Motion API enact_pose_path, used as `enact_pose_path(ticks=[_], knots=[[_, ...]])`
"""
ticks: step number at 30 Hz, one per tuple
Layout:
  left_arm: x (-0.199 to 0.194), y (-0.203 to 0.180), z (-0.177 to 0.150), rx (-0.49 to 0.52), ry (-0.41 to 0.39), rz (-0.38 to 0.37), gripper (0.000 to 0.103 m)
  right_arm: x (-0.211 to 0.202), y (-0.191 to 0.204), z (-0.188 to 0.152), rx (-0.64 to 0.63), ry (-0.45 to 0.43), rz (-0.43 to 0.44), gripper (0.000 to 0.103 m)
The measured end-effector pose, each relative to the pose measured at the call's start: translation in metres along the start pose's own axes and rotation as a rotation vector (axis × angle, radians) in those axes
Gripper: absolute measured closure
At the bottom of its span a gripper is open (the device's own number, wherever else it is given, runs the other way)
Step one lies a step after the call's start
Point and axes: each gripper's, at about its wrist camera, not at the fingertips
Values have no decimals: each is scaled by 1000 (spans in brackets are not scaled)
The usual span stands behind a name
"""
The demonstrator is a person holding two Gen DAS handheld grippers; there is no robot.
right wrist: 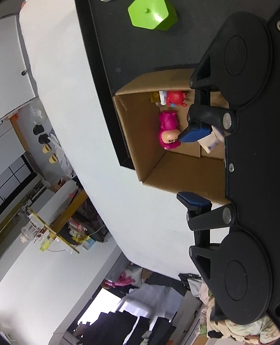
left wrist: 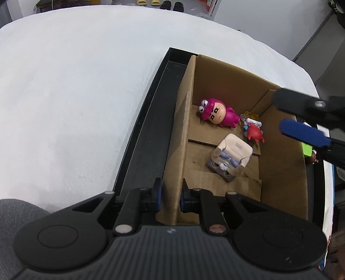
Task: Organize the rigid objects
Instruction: 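Carry the lavender cube over the cardboard box and release it inside, then move the right gripper to the green hexagonal box and grasp it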
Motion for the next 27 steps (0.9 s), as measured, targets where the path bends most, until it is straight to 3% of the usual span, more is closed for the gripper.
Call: enact_pose_path(ticks=[12,20,27], knots=[[-3,-2,-1,9,-8,9,89,-40,-3,11,-12,16,-53,50],[-4,2,0,-20,-14,7,89,-42,-13,12,-30,76,-148,50],[-8,-1,-1,-17,-23,16,88,-60,-29,34,-85,82,-218,50]])
Point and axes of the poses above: each gripper's, at about its wrist camera, not at the fingertips, and x roughly the way its jaws point, y to its left, z to its top, and after that the axes turned 6 degrees about -x, right-handed
